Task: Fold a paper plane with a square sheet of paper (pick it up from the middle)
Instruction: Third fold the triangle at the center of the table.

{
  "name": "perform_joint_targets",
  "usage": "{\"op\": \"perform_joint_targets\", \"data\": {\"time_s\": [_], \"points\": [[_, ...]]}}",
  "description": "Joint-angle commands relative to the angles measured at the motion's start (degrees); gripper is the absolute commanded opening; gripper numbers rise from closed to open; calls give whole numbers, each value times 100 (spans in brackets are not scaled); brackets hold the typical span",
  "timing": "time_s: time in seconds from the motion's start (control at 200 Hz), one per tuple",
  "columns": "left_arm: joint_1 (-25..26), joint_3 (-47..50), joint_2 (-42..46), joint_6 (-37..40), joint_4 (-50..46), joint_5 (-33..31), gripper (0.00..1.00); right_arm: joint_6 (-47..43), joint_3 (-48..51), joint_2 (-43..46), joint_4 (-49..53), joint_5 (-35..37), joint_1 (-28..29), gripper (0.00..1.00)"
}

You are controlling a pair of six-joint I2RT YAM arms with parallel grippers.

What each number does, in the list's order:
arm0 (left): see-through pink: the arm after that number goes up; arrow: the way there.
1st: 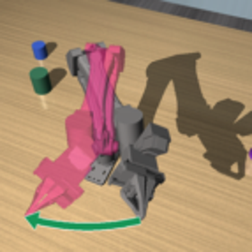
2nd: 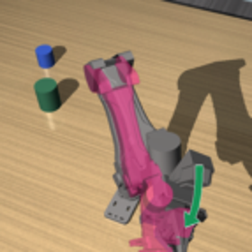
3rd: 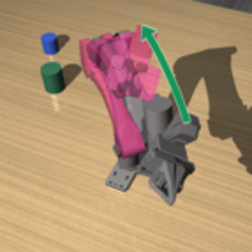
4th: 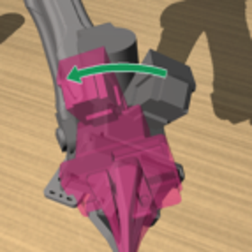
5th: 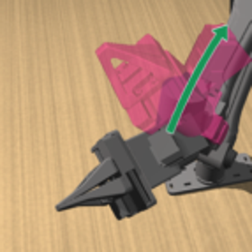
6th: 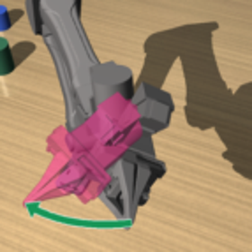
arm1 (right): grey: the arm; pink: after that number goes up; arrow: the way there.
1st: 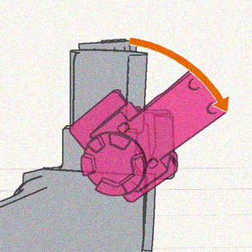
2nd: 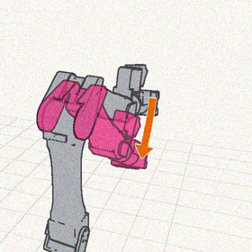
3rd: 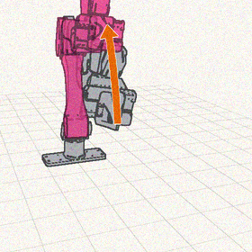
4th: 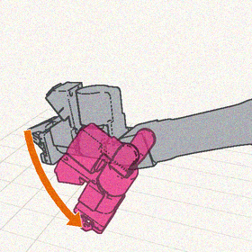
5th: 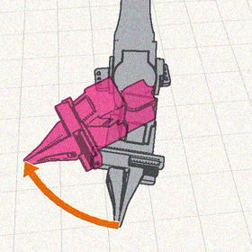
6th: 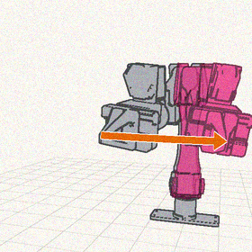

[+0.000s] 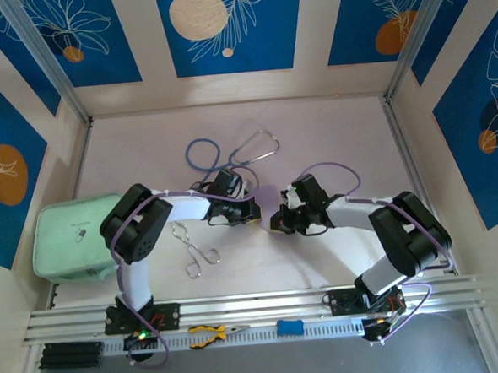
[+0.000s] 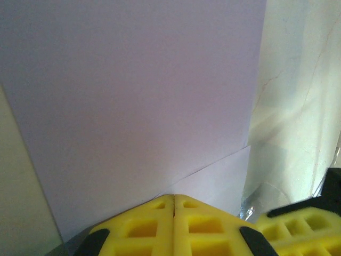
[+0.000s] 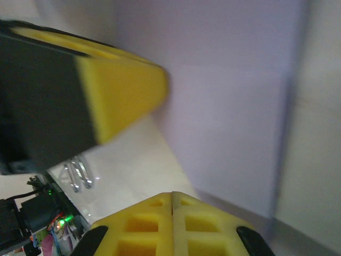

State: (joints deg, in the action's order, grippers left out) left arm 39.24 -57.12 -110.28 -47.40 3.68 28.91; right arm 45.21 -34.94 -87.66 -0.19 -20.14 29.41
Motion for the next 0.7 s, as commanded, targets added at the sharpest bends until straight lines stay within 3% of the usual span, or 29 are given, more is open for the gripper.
{"op": "perform_joint_targets", "data": {"time_s": [0.0,0.225,0.695], "points": [[-27,127,-81,195,-447,-143,1,33,-236,-221,27,-37,65,2],[-24,75,-82,230,-481,-114,0,95,-5,-668,-152,72,163,2],[-57,224,-47,207,-370,-96,0,367,1428,803,166,422,-43,3]]}}
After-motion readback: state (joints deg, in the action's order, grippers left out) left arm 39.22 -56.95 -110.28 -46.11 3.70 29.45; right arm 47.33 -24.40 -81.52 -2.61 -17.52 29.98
